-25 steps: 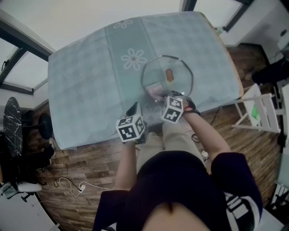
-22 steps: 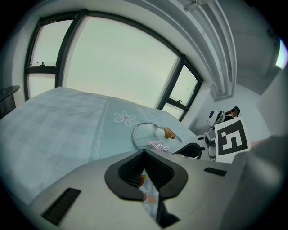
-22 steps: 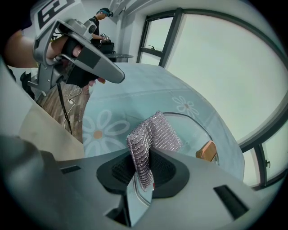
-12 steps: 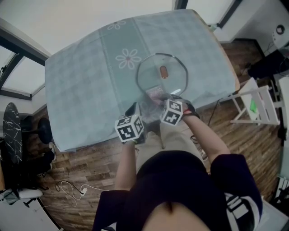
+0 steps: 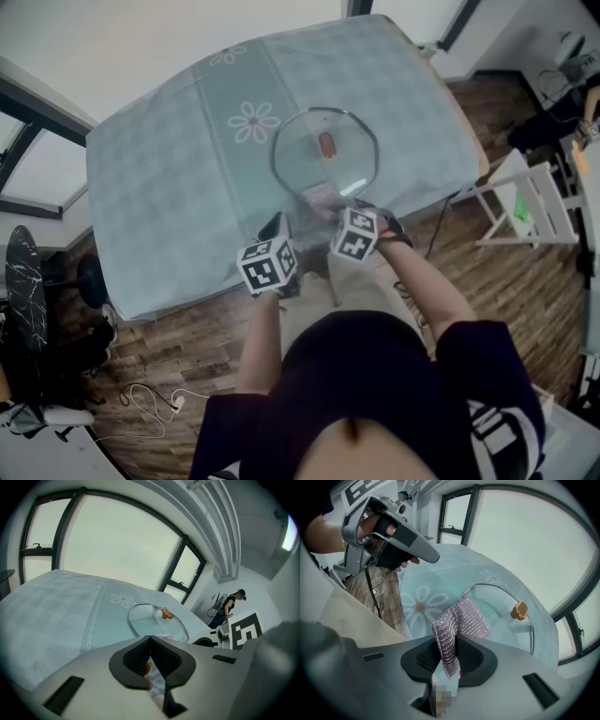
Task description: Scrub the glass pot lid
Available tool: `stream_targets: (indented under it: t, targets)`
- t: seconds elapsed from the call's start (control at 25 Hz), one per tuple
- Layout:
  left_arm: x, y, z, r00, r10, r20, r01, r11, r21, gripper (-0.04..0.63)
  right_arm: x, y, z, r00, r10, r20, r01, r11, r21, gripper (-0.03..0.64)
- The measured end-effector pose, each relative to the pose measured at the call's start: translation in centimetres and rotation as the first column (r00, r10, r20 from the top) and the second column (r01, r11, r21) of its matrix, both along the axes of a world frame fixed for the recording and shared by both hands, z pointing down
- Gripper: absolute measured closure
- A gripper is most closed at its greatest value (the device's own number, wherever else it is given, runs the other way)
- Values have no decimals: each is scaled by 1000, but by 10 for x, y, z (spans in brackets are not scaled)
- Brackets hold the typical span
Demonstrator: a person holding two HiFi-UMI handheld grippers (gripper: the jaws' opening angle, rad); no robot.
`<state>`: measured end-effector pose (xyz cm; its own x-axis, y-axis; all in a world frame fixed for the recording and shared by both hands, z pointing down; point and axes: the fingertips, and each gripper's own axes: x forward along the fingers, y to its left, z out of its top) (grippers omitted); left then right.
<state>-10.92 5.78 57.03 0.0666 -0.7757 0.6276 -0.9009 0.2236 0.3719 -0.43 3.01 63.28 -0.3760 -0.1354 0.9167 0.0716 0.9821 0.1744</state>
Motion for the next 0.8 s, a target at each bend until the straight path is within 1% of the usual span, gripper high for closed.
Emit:
stream_targets:
  t: [0.16, 0.44, 0.6, 0.8]
  targets:
    - [6, -1, -2, 1000, 13, 6, -13, 1000, 1, 595, 10, 4, -1, 1000, 18, 3, -18, 1000, -16, 537]
    - [14, -3, -6, 999, 33, 14, -33, 999, 3, 595, 21, 9, -2, 999, 40, 3, -40, 999, -17, 537]
    - [16, -6, -7, 999, 41, 17, -41, 999, 3, 595, 21, 6, -11, 997, 68, 48, -67, 998, -15, 537]
    - [23, -13, -10, 999, 52, 12, -53, 999, 7, 595, 29, -3, -30, 986, 134, 102, -135, 991, 1, 537]
